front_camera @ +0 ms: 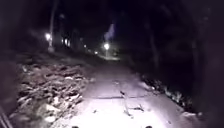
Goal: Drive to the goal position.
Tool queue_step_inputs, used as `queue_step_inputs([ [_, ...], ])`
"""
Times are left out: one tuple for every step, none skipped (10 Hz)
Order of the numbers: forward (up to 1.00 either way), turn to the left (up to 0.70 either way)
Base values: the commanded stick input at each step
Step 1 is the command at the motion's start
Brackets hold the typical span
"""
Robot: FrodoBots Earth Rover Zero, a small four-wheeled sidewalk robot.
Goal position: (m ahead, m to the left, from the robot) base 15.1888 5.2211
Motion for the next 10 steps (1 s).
queue_step_inputs([
  [0.70, 0.00],
  [0.70, 0.00],
  [0.70, 0.00],
  [0.70, 0.00],
  [0.70, 0.00],
  [0.70, 0.00],
  [0.70, 0.00],
  [0.70, 0.00],
  [0.70, 0.00],
  [0.70, 0.00],
])
